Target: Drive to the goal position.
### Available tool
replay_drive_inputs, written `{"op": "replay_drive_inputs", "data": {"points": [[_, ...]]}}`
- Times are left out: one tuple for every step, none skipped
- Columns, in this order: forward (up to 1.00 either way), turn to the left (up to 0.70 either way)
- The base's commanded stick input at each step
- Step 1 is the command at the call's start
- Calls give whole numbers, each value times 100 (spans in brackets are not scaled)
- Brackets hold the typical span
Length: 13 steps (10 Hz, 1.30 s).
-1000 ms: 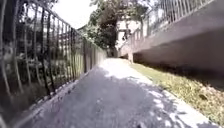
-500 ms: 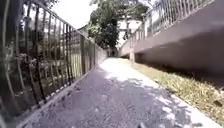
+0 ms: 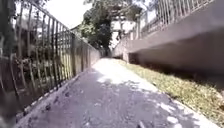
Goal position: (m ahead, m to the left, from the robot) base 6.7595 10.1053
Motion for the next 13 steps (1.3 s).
{"op": "replay_drive_inputs", "data": {"points": [[50,0],[50,0],[50,0],[50,0],[50,0],[50,0],[50,0],[50,0],[50,0],[50,0],[50,0],[50,0],[50,0]]}}
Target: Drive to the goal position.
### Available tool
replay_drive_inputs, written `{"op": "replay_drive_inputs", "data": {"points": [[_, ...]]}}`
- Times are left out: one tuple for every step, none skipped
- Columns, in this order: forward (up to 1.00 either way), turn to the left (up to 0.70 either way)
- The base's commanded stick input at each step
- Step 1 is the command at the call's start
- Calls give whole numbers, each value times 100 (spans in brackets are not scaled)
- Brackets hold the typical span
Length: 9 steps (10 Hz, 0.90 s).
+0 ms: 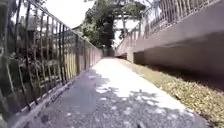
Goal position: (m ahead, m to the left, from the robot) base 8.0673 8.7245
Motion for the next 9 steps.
{"op": "replay_drive_inputs", "data": {"points": [[50,0],[50,0],[50,0],[50,0],[50,0],[50,0],[50,0],[50,0],[50,0]]}}
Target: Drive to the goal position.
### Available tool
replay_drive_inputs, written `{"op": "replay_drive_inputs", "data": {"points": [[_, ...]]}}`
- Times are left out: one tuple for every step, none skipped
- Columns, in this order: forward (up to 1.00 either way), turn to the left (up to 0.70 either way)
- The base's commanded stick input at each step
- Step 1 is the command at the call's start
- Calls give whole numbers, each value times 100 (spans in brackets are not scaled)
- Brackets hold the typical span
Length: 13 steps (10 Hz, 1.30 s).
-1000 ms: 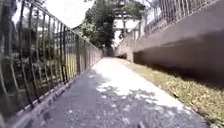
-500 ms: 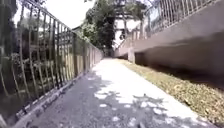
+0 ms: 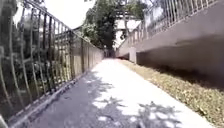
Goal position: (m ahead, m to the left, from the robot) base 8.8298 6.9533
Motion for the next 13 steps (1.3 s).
{"op": "replay_drive_inputs", "data": {"points": [[50,0],[50,0],[50,0],[50,0],[50,0],[50,0],[50,0],[50,0],[50,0],[50,0],[50,0],[50,0],[50,0]]}}
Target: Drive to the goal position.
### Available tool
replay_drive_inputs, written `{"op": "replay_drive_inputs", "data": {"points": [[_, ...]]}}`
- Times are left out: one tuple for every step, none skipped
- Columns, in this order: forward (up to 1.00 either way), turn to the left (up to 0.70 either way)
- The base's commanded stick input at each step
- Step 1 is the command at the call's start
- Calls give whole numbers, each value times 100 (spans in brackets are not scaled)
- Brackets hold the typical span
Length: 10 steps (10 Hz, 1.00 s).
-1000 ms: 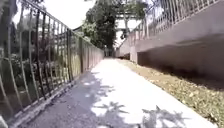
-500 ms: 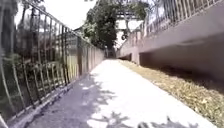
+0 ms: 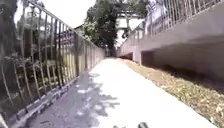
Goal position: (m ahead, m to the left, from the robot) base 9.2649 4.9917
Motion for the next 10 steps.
{"op": "replay_drive_inputs", "data": {"points": [[50,0],[50,0],[50,0],[50,-32],[50,-50],[50,-47],[50,-37],[50,-27],[50,0],[50,0]]}}
